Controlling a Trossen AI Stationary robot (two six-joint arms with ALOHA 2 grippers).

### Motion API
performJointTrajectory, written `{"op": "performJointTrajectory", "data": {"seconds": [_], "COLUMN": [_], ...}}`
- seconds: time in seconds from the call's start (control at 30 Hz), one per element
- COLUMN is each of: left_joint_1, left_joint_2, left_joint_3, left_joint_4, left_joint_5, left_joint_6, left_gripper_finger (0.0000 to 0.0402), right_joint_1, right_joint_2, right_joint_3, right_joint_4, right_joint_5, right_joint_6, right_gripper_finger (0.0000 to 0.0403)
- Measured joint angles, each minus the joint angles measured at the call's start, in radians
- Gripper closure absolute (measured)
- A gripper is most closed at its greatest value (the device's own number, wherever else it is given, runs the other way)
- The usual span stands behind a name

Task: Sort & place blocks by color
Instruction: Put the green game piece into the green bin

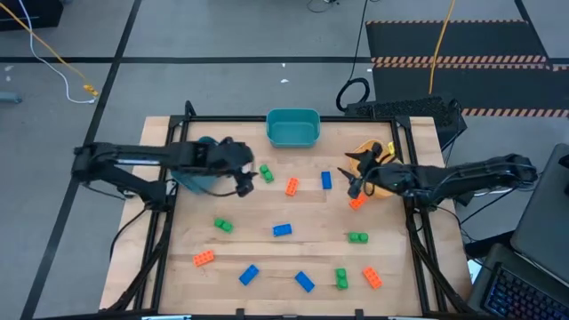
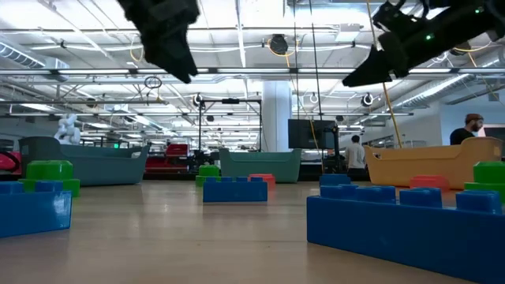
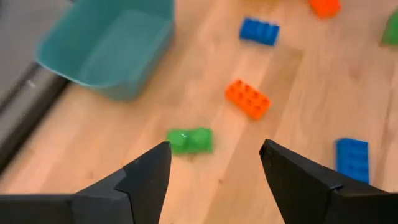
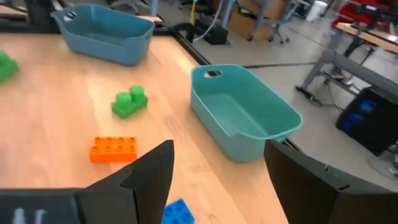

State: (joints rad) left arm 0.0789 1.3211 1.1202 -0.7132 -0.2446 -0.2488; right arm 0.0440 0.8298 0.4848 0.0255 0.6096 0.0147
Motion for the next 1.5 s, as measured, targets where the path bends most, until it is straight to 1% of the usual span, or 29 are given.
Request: {"op": "performJointTrajectory", "data": {"seconds": [0.1, 0.3, 0.5, 0.6, 0.73, 0.9, 0.97, 1.03, 1.1, 1.2, 1.37, 1.5], "left_joint_1": [0.002, 0.001, 0.006, 0.004, 0.004, 0.022, 0.039, 0.056, 0.076, 0.095, 0.095, 0.096], "left_joint_2": [0.105, 0.242, 0.328, 0.359, 0.387, 0.402, 0.412, 0.430, 0.453, 0.507, 0.573, 0.588], "left_joint_3": [0.081, 0.176, 0.244, 0.253, 0.258, 0.258, 0.261, 0.258, 0.259, 0.259, 0.259, 0.258], "left_joint_4": [-0.071, -0.073, -0.112, -0.151, -0.197, -0.168, -0.133, -0.152, -0.145, -0.164, -0.172, -0.183], "left_joint_5": [0.013, 0.020, 0.016, 0.006, -0.017, -0.063, -0.064, -0.060, -0.032, -0.017, -0.017, -0.026], "left_joint_6": [0.002, 0.124, 0.238, 0.324, 0.389, 0.483, 0.516, 0.547, 0.573, 0.610, 0.693, 0.719], "left_gripper_finger": [0.0145, 0.0138, 0.0137, 0.0137, 0.0137, 0.0137, 0.0137, 0.0137, 0.0137, 0.0137, 0.0137, 0.0134], "right_joint_1": [0.006, 0.013, 0.038, 0.050, 0.050, 0.049, 0.048, 0.048, 0.046, 0.030, -0.002, -0.032], "right_joint_2": [0.042, 0.061, 0.030, 0.019, 0.008, 0.006, 0.007, 0.006, 0.006, 0.007, 0.007, 0.007], "right_joint_3": [0.022, 0.053, 0.054, 0.054, 0.054, 0.054, 0.054, 0.054, 0.054, 0.054, 0.054, 0.054], "right_joint_4": [0.013, 0.020, 0.029, 0.030, 0.039, 0.091, 0.106, 0.126, 0.135, 0.147, 0.154, 0.175], "right_joint_5": [0.000, -0.008, -0.010, -0.011, -0.012, -0.012, -0.012, -0.012, -0.012, -0.012, -0.012, -0.015], "right_joint_6": [0.000, 0.018, -0.100, -0.124, -0.141, -0.171, -0.185, -0.211, -0.237, -0.268, -0.292, -0.314], "right_gripper_finger": [0.0136, 0.0110, 0.0106, 0.0106, 0.0106, 0.0106, 0.0106, 0.0106, 0.0106, 0.0106, 0.0106, 0.0106]}}
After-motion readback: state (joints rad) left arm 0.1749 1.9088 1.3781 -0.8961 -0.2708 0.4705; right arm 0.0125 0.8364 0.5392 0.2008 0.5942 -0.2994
